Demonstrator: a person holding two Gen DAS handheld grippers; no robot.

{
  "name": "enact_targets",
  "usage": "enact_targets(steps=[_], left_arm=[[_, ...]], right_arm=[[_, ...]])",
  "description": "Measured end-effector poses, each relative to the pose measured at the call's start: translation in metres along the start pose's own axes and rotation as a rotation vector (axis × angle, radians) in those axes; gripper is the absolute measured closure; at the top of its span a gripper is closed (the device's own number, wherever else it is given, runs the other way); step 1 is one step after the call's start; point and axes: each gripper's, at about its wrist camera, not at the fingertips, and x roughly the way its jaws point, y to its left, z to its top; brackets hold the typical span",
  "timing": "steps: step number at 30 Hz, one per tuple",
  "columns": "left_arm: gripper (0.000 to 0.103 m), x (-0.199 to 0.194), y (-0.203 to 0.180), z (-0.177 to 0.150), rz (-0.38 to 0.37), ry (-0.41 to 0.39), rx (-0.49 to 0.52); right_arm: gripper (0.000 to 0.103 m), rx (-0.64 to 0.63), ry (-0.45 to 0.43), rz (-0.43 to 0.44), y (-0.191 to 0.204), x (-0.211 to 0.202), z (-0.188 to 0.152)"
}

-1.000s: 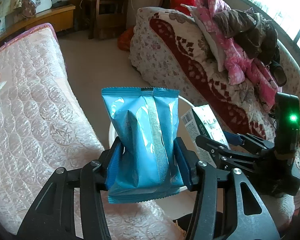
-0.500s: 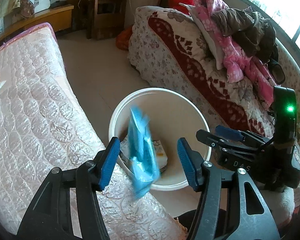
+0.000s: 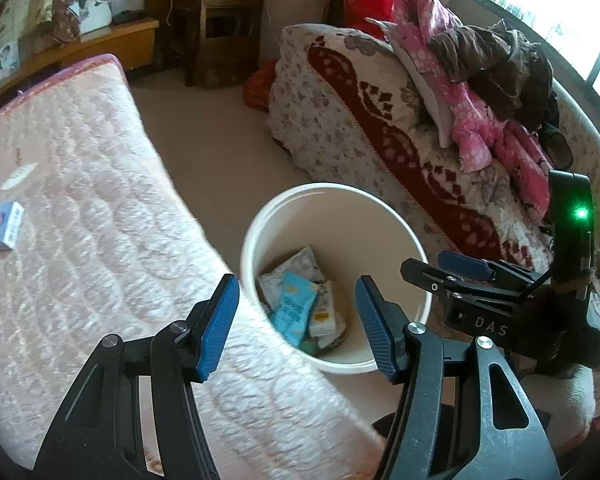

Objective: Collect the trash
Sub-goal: 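Move both open grippers back over the mattress toward the tissue and snack bag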

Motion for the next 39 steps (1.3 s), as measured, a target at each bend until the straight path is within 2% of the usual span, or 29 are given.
enact_targets(steps=[9, 23, 28, 31, 32, 37, 39], left_arm=[[0.044, -0.039, 0.051, -0.021, 0.140, -0.045, -0.028], [0.044, -0.084, 0.215, -0.050, 0.360, -0.050, -0.283], [0.044, -0.124, 0.249, -0.083, 0.381, -0.042, -0.308], [0.044, -0.159, 0.257, -0.105, 0.476, -0.059, -0.254], [0.044, -0.166, 0.261, -0.111, 0.475, -0.057, -0.248], [0.044, -0.201, 0.301, -0.155, 0.491, 0.014, -0.338], [0.044, -0.213, 0.310, -0.170, 0.498, 0.018, -0.364]], right_arm=[[0.038, -0.078, 0.009, 0.066, 0.049, 0.000, -0.002], [0.037, -0.250, 0.037, 0.189, 0.162, 0.004, -0.009], [0.037, -0.313, 0.054, 0.237, 0.200, 0.009, -0.012], [0.036, -0.364, 0.068, 0.271, 0.231, 0.014, -0.016], [0.036, -0.377, 0.072, 0.280, 0.238, 0.015, -0.017], [0.036, -0.454, 0.100, 0.370, 0.294, 0.023, -0.024], [0.035, -0.491, 0.107, 0.416, 0.319, 0.026, -0.026]])
